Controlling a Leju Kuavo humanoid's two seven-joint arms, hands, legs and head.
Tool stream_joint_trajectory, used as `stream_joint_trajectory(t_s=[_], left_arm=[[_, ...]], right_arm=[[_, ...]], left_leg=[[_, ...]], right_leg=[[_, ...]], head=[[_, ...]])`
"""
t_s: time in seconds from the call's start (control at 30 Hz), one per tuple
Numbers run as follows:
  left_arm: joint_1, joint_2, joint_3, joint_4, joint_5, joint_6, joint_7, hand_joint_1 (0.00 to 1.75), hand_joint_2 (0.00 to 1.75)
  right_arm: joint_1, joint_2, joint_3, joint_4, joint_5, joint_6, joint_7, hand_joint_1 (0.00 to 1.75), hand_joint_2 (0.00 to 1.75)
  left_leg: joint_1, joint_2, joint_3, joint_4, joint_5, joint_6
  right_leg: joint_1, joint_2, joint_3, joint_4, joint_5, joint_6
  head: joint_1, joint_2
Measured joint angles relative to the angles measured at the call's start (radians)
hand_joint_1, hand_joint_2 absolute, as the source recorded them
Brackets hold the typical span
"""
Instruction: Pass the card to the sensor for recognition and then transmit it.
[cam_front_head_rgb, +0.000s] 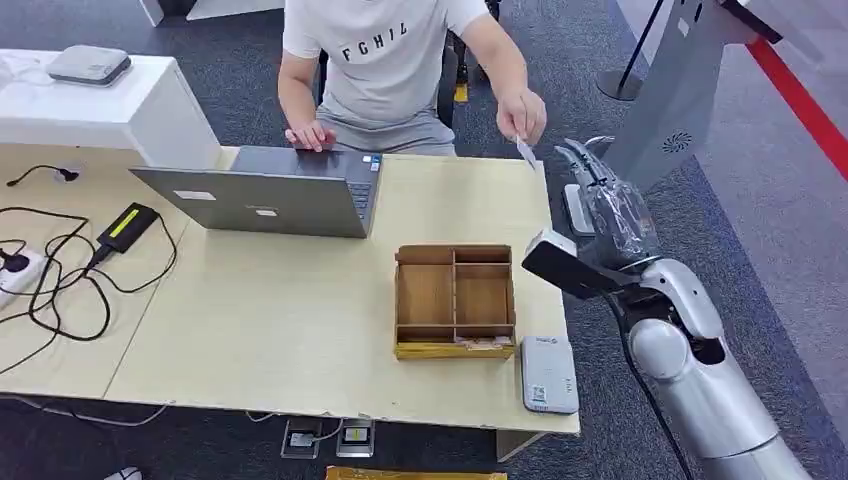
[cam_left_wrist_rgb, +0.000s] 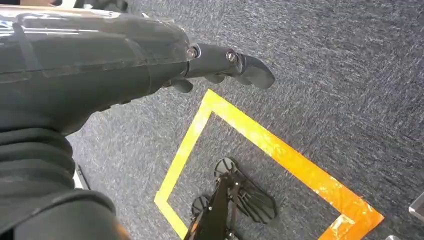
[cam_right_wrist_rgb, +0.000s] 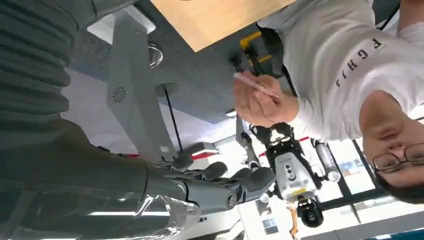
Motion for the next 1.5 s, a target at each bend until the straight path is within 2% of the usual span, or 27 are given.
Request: stream_joint_trajectory(t_s=[0.4, 0.5, 0.67, 0.73, 1.07, 1.33, 1.37, 1.4, 1.5], left_arm=[[0.0, 0.002, -0.013, 0.0, -0.007, 0.003, 0.01, 0.0, 0.0], [-0.001, 0.002, -0.017, 0.0, -0.007, 0.015, 0.026, 0.0, 0.0], [-0.002, 0.002, -0.02, 0.0, -0.009, 0.056, 0.052, 0.0, 0.0], [-0.003, 0.0, -0.026, 0.0, -0.011, 0.063, 0.053, 0.0, 0.0], [-0.004, 0.0, -0.046, -0.001, -0.014, 0.067, 0.066, 0.0, 0.0], [-0.004, 0.0, -0.068, -0.001, -0.016, 0.071, 0.072, 0.0, 0.0], [-0.004, 0.0, -0.069, -0.001, -0.016, 0.071, 0.072, 0.0, 0.0], [-0.004, 0.0, -0.069, -0.001, -0.016, 0.071, 0.072, 0.0, 0.0], [-0.004, 0.0, -0.069, -0.001, -0.015, 0.07, 0.072, 0.0, 0.0]], right_arm=[[-0.027, -0.003, 0.052, 0.004, 0.012, -0.019, 0.01, 0.0, 1.75], [-0.056, 0.002, 0.085, 0.022, 0.058, -0.058, 0.012, 0.0, 1.75], [-0.122, 0.033, 0.168, 0.089, 0.234, -0.196, 0.029, 0.0, 1.75], [-0.145, 0.048, 0.194, 0.115, 0.252, -0.217, 0.029, 0.0, 1.75], [-0.184, 0.075, 0.281, 0.204, 0.239, -0.254, 0.029, 0.0, 1.75], [-0.191, 0.084, 0.315, 0.243, 0.222, -0.259, 0.037, 0.0, 1.75], [-0.194, 0.084, 0.32, 0.249, 0.22, -0.259, 0.039, 1.47, 1.75], [-0.195, 0.086, 0.324, 0.254, 0.218, -0.258, 0.041, 1.75, 1.75], [-0.197, 0.088, 0.334, 0.262, 0.209, -0.259, 0.042, 1.75, 1.75]], left_leg=[[0.0, 0.0, -0.001, 0.0, 0.0, 0.0], [0.0, 0.0, -0.001, 0.0, 0.0, 0.0], [0.0, 0.0, -0.001, 0.0, 0.0, 0.0], [0.001, 0.0, -0.001, 0.0, 0.0, 0.0], [0.001, 0.0, -0.001, 0.0, 0.0, 0.0], [0.001, 0.0, -0.001, 0.0, 0.0, 0.0], [0.001, 0.0, -0.001, 0.0, 0.0, 0.0], [0.001, 0.0, -0.001, 0.0, 0.0, 0.0], [0.001, 0.0, -0.001, 0.0, 0.0, 0.0]], right_leg=[[0.0, 0.0, 0.0, 0.0, 0.0, 0.0], [0.0, 0.0, 0.0, 0.0, 0.0, 0.0], [0.0, 0.0, 0.0, 0.0, 0.0, 0.0], [0.001, 0.0, 0.0, 0.0, 0.0, 0.0], [0.001, 0.0, 0.0, 0.0, 0.0, 0.0], [0.001, 0.0, 0.0, 0.0, 0.0, 0.0], [0.001, 0.0, 0.0, 0.0, 0.0, 0.0], [0.001, 0.0, 0.0, 0.0, 0.0, 0.0], [0.001, 0.0, 0.0, 0.0, 0.0, 0.0]], head=[[0.0, 0.0], [0.0, 0.0], [0.0, 0.0], [0.0, 0.0], [0.0, 0.0], [0.0, 0.0], [0.0, 0.0], [0.0, 0.0], [0.0, 0.0]])
